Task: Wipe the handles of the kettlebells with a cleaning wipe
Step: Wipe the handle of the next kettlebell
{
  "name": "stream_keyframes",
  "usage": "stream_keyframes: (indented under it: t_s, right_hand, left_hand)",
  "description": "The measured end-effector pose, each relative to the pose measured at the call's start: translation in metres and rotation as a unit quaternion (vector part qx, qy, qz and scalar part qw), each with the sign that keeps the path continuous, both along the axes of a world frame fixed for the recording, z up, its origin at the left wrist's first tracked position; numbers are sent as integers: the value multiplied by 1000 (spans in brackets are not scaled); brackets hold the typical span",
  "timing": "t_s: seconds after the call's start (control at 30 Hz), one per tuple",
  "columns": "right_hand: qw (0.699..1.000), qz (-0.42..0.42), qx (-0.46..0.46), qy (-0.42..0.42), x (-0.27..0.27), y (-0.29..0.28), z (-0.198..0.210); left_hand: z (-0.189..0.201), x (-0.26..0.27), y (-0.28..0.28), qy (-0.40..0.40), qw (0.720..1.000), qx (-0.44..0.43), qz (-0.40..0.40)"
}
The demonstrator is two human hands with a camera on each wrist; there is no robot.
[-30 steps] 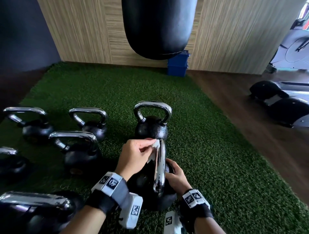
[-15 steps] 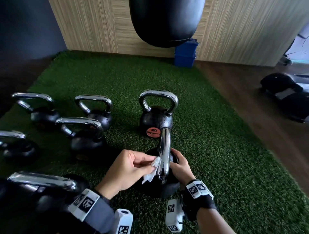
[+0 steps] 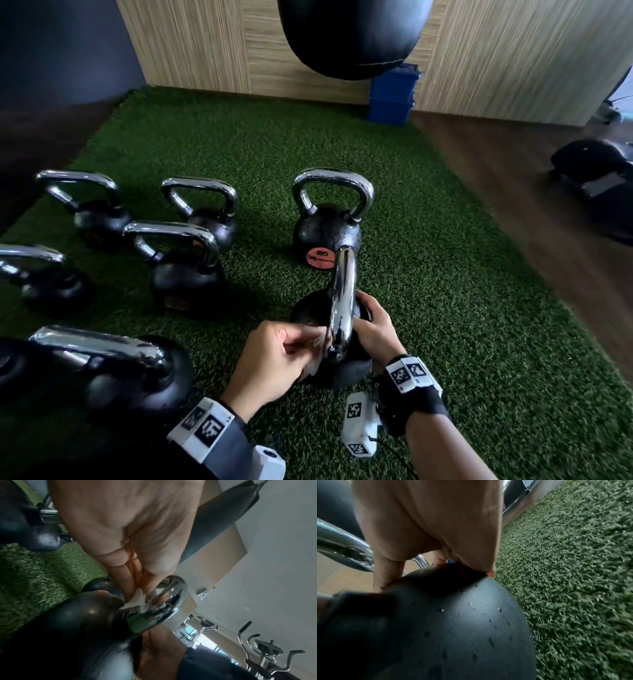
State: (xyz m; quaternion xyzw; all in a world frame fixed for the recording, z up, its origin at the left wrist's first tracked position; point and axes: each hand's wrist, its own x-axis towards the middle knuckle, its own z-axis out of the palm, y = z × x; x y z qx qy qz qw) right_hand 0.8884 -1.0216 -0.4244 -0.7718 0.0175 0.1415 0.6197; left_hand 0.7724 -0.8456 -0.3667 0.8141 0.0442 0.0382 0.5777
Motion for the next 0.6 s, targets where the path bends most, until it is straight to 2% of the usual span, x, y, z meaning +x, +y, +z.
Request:
stream_keyframes:
  t_s: [0.13,0.2,0.27,0.33,0.4,0.43,0.5,0.6]
  right_hand:
    - [999,24,-25,32,4,3,5]
    - [992,65,-110,8,3,2,22]
    - [967,90,-232,-53,-3,-2,48]
    - [944,44,-292,-148,-13,-9,77]
    - [935,-15,-230,-271,-25,-13,106]
    - [932,-13,-181,-313,-32,-13,120]
    - [929,59,-131,-341,-44,-9,143]
    - [926,141,-119,-329,-54,0,156]
  left_hand:
    - [-5,1,-6,9,1000,10,26]
    - [0,5,0,31,999,-12,2]
    - [8,10,11,49,994,-100,4]
    - [21,16,21,65,971,-228,34]
    - [33,20,27,72,940,-331,41]
    - [38,22,29,70,929,-362,35]
    - [48,24,29,65,917,-394,13]
    - [59,22,23,68,909,-410,-8]
